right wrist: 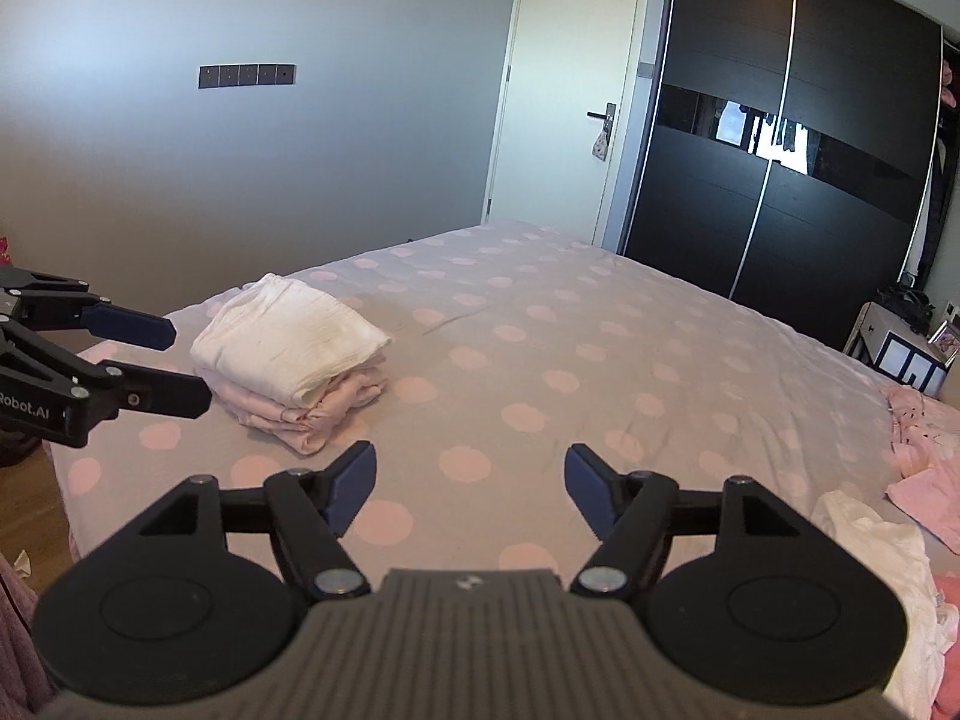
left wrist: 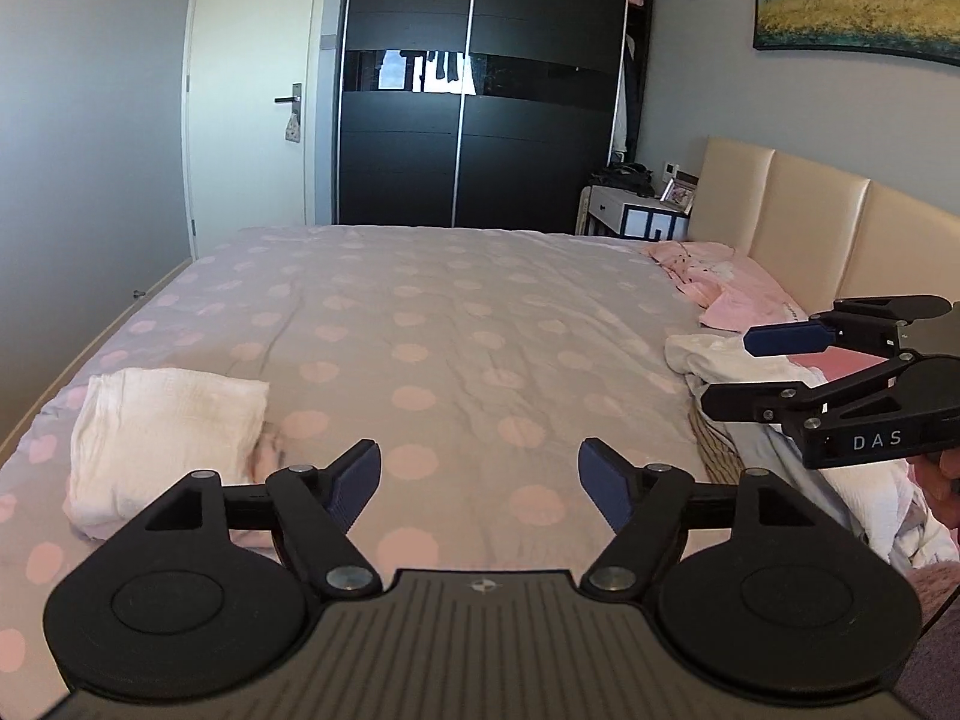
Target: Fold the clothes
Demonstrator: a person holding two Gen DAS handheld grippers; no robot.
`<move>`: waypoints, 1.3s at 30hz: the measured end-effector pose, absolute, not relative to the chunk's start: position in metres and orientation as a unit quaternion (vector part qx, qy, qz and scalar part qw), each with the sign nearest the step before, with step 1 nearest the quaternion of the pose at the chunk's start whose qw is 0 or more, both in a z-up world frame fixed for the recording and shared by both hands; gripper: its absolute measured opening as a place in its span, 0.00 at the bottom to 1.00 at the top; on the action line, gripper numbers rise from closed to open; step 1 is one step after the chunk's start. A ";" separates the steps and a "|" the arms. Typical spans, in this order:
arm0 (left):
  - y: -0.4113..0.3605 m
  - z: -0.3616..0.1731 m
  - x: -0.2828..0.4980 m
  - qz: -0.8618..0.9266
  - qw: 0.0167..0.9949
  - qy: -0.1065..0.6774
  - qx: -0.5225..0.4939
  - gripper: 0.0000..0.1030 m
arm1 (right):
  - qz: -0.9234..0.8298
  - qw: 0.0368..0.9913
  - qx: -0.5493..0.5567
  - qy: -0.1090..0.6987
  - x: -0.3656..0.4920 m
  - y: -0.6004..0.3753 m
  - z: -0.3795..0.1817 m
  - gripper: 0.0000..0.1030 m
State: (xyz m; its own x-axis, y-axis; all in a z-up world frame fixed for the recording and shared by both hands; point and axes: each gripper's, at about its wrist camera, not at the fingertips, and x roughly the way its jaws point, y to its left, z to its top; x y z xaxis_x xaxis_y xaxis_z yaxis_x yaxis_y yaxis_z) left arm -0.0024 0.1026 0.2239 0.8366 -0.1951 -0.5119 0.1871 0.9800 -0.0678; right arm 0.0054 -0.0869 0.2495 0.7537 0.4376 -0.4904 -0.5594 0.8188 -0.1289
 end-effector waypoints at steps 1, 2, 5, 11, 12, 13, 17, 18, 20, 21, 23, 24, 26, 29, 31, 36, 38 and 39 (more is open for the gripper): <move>0.092 0.221 -0.006 -0.102 0.958 0.268 -0.005 0.71 | 0.266 0.928 -0.139 0.222 -0.002 -0.095 0.247 0.73; 0.081 0.217 -0.010 -0.102 0.958 0.268 -0.003 0.72 | 0.262 0.929 -0.140 0.221 -0.009 -0.102 0.244 0.74; 0.048 0.205 -0.023 -0.100 0.959 0.267 0.004 0.72 | 0.249 0.933 -0.140 0.221 -0.028 -0.124 0.232 0.76; 0.007 0.174 -0.043 -0.125 0.954 0.273 -0.022 0.73 | 0.212 0.943 -0.125 0.224 -0.064 -0.159 0.205 0.86; 0.005 0.166 -0.046 -0.122 0.954 0.274 -0.023 0.73 | 0.204 0.945 -0.124 0.223 -0.070 -0.164 0.199 0.88; 0.003 0.159 -0.050 -0.119 0.954 0.275 -0.024 0.73 | 0.191 0.948 -0.122 0.222 -0.076 -0.166 0.191 0.91; -0.007 0.129 -0.062 -0.106 0.953 0.282 -0.024 0.73 | 0.141 0.960 -0.095 0.222 -0.100 -0.177 0.159 0.95; -0.010 0.121 -0.064 -0.101 0.952 0.288 -0.010 0.73 | 0.127 0.962 -0.090 0.225 -0.105 -0.178 0.151 0.95; -0.013 0.106 -0.065 -0.092 0.948 0.303 0.009 0.73 | 0.095 0.965 -0.080 0.229 -0.110 -0.175 0.135 0.95; -0.014 0.099 -0.065 -0.088 0.946 0.311 0.015 0.73 | 0.079 0.967 -0.073 0.231 -0.112 -0.174 0.127 0.96; -0.015 0.086 -0.065 -0.085 0.942 0.324 0.013 0.73 | 0.061 0.967 -0.060 0.240 -0.114 -0.172 0.112 0.96; -0.015 0.080 -0.065 -0.083 0.940 0.331 0.013 0.73 | 0.052 0.967 -0.054 0.245 -0.114 -0.170 0.105 0.96; -0.014 0.070 -0.064 -0.078 0.938 0.337 0.011 0.73 | 0.038 0.967 -0.038 0.249 -0.113 -0.167 0.090 0.96; -0.010 0.056 -0.061 -0.066 0.936 0.345 0.013 0.73 | 0.023 0.965 -0.023 0.259 -0.108 -0.163 0.070 0.96; -0.007 0.047 -0.057 -0.055 0.934 0.354 0.017 0.73 | 0.023 0.962 -0.021 0.271 -0.101 -0.160 0.058 0.96; 0.001 0.028 -0.045 -0.038 0.926 0.374 0.007 0.73 | 0.032 0.958 -0.010 0.286 -0.084 -0.154 0.039 0.96; 0.002 0.023 -0.040 -0.031 0.926 0.377 0.008 0.73 | 0.038 0.958 -0.011 0.286 -0.079 -0.152 0.034 0.96; 0.002 0.021 -0.038 -0.028 0.926 0.376 0.010 0.73 | 0.040 0.957 -0.013 0.288 -0.076 -0.151 0.033 0.96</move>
State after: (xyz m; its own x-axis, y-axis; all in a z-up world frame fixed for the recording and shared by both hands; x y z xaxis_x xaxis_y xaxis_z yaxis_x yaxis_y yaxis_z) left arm -0.0383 0.0023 0.0210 0.7158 -0.0447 -0.6968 0.0597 0.9982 -0.0026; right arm -0.0762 -0.1506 0.0332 0.8314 0.0688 -0.5513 -0.0836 0.9965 -0.0017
